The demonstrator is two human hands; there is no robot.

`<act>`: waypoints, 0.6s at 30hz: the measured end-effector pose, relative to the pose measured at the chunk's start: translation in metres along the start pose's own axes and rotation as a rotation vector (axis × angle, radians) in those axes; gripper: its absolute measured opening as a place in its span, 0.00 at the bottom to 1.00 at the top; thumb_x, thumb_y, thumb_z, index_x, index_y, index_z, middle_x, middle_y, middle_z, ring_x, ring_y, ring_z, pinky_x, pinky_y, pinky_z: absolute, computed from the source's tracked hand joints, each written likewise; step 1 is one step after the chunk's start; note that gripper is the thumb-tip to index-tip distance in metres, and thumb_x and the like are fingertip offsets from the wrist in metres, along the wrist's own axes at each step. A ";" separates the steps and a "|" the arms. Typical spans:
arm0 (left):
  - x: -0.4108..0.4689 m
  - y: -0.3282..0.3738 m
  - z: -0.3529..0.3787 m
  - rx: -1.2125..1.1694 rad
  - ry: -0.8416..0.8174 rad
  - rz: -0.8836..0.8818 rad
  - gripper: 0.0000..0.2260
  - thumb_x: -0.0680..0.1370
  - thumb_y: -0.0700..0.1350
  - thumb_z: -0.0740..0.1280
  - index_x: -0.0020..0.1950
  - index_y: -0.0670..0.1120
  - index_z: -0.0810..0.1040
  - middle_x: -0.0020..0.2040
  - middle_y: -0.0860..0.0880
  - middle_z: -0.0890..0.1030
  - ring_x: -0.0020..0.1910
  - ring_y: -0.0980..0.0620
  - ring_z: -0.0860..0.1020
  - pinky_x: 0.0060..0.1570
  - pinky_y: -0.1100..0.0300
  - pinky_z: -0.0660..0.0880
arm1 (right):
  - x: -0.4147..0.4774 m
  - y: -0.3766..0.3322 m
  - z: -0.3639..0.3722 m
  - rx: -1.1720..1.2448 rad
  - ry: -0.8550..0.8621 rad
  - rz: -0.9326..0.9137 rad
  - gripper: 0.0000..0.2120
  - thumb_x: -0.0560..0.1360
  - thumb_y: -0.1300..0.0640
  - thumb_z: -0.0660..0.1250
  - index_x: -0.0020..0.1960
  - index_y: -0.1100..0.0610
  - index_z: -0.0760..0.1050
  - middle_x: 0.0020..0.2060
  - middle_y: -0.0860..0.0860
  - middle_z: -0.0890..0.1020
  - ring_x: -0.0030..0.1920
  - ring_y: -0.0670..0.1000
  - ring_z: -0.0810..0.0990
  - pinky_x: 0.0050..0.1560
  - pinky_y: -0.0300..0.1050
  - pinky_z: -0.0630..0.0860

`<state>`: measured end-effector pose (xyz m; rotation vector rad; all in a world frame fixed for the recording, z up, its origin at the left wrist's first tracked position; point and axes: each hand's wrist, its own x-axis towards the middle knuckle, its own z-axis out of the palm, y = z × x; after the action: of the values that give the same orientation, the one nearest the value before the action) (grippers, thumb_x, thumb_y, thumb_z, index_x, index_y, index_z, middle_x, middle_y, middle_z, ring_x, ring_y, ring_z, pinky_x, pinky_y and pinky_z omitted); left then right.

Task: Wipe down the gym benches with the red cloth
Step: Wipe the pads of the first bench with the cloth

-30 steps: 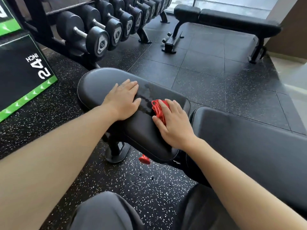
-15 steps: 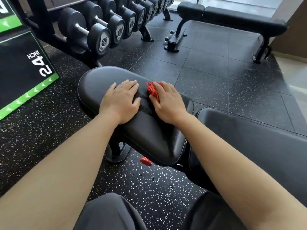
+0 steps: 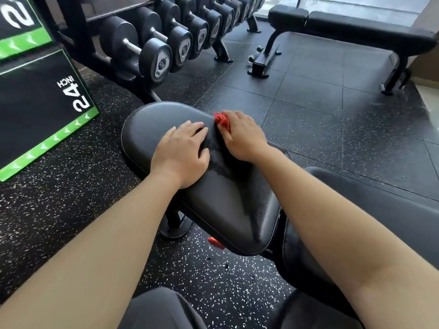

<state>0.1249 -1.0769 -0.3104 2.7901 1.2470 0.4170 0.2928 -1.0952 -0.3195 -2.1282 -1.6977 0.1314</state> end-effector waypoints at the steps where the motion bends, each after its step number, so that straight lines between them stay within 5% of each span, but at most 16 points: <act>1: 0.000 0.000 0.000 0.001 0.000 0.001 0.23 0.78 0.50 0.58 0.74 0.49 0.63 0.75 0.52 0.62 0.75 0.52 0.56 0.74 0.55 0.49 | 0.009 -0.001 -0.002 0.003 -0.039 0.047 0.20 0.80 0.46 0.53 0.68 0.54 0.65 0.65 0.56 0.71 0.64 0.60 0.69 0.63 0.55 0.67; 7: -0.001 0.001 -0.002 -0.005 0.006 0.004 0.23 0.78 0.49 0.59 0.73 0.48 0.65 0.74 0.51 0.63 0.75 0.51 0.57 0.74 0.54 0.51 | -0.006 0.001 -0.002 0.005 -0.013 0.026 0.21 0.79 0.46 0.54 0.70 0.52 0.63 0.66 0.55 0.70 0.65 0.60 0.67 0.63 0.56 0.66; 18: -0.003 -0.001 0.000 0.012 -0.020 0.006 0.23 0.79 0.49 0.55 0.75 0.48 0.62 0.76 0.53 0.61 0.75 0.51 0.55 0.74 0.53 0.50 | -0.173 0.003 -0.003 -0.028 0.038 -0.072 0.27 0.77 0.44 0.49 0.72 0.54 0.63 0.71 0.54 0.66 0.72 0.59 0.61 0.72 0.52 0.59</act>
<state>0.1219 -1.0786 -0.3113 2.8018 1.2408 0.3821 0.2525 -1.2614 -0.3485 -2.0737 -1.7614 0.0465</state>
